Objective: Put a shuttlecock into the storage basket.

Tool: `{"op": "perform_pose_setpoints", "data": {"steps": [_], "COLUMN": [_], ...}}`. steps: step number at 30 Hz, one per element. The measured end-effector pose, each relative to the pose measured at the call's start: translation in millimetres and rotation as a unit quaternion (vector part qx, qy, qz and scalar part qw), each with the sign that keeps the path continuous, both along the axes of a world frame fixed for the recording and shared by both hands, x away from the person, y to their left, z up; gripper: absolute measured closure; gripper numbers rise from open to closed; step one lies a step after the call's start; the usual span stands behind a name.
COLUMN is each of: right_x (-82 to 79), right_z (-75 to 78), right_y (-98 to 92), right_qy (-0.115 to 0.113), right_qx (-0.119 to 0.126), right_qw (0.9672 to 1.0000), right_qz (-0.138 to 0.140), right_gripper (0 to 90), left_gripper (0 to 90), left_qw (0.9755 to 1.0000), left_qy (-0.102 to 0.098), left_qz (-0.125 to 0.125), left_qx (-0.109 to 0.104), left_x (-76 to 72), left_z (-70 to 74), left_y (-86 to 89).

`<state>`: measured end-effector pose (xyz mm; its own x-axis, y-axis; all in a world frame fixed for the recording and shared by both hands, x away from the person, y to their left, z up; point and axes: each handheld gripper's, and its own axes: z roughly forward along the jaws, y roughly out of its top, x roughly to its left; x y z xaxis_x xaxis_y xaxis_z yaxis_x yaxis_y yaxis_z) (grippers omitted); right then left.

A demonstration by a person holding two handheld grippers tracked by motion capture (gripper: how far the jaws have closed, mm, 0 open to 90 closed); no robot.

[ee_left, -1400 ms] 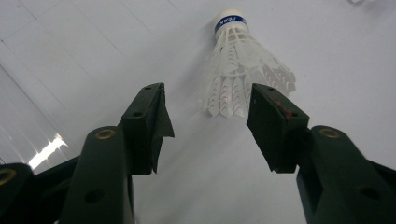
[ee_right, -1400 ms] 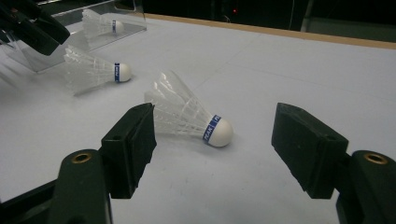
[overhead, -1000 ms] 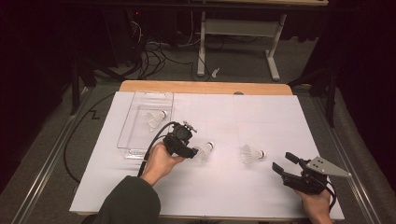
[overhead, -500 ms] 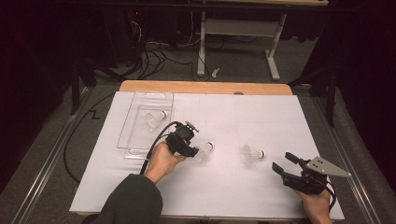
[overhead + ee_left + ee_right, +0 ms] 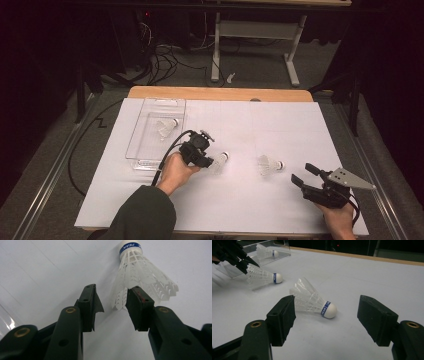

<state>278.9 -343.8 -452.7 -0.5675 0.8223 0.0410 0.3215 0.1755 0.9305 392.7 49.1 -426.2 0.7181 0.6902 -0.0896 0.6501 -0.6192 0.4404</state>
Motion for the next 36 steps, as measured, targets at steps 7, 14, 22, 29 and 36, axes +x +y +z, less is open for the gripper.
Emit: {"op": "perform_pose_setpoints", "data": {"steps": [7, 14, 22, 29, 36], "right_x": [0.0, 0.1, 0.1, 0.1, 0.1], "right_z": [0.0, -0.1, -0.1, -0.1, -0.2], "right_y": [0.0, 0.1, 0.3, 0.5, 0.6], "right_qy": [0.000, 0.000, 0.000, 0.000, 0.001], "right_qx": [0.000, 0.000, -0.001, -0.002, -0.003], "right_qw": [1.0000, 1.0000, 1.0000, 1.0000, 1.0000], "right_qz": [0.000, 0.001, 0.000, 0.001, 0.001], "right_gripper": [31.1, 31.1, 31.2, 31.2, 31.3], "left_gripper": [62.2, 64.8, 70.2, 76.6, 83.0], "left_qw": [1.0000, 1.0000, 0.9998, 0.9996, 0.9993], "left_qy": [0.003, 0.008, 0.016, 0.029, 0.037], "left_qz": [-0.004, -0.003, -0.007, -0.007, -0.004], "left_qx": [0.003, 0.004, 0.005, 0.001, -0.003], "left_x": [1.5, 3.3, 4.2, 6.5, 7.6], "left_z": [-0.5, -2.4, -4.2, -6.3, -6.4], "left_y": [-3.3, -4.3, -5.5, -5.1, -4.0]}}
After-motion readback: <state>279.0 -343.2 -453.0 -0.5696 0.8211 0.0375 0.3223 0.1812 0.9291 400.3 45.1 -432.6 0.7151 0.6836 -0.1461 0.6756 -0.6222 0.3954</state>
